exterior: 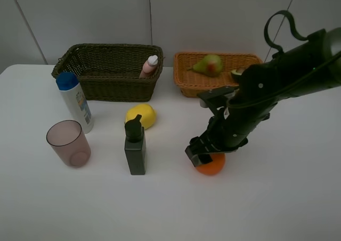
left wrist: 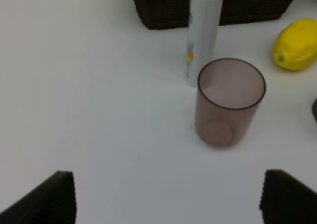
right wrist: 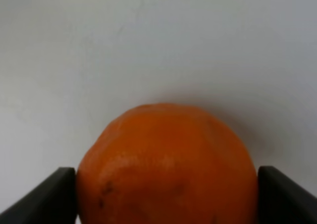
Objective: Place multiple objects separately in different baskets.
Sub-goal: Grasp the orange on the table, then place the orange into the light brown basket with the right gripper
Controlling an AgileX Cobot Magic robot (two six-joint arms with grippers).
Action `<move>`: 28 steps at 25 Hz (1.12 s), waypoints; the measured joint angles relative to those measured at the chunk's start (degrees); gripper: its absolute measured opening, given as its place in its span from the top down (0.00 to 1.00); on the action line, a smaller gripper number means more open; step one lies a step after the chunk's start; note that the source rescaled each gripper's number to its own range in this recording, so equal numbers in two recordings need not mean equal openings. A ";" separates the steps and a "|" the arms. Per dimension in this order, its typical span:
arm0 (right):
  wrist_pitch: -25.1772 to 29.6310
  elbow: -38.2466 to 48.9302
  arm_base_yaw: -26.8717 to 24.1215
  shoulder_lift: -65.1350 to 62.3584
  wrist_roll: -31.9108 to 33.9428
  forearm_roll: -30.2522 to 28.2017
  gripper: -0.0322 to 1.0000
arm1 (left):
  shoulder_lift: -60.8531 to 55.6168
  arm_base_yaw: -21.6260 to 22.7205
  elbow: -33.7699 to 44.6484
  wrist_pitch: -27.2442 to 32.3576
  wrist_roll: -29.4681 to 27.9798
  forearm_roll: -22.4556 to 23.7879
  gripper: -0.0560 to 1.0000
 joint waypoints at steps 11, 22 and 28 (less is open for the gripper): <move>1.86 0.00 0.00 -3.27 0.00 0.71 0.38 | 0.00 0.00 0.00 0.00 0.00 0.00 0.00; 10.13 -5.50 0.00 -7.47 0.00 1.78 0.38 | 0.00 0.00 0.00 0.00 0.00 0.00 0.00; 14.26 -12.37 0.00 -7.47 0.54 0.42 0.38 | 0.00 0.00 0.00 0.00 0.00 0.00 0.00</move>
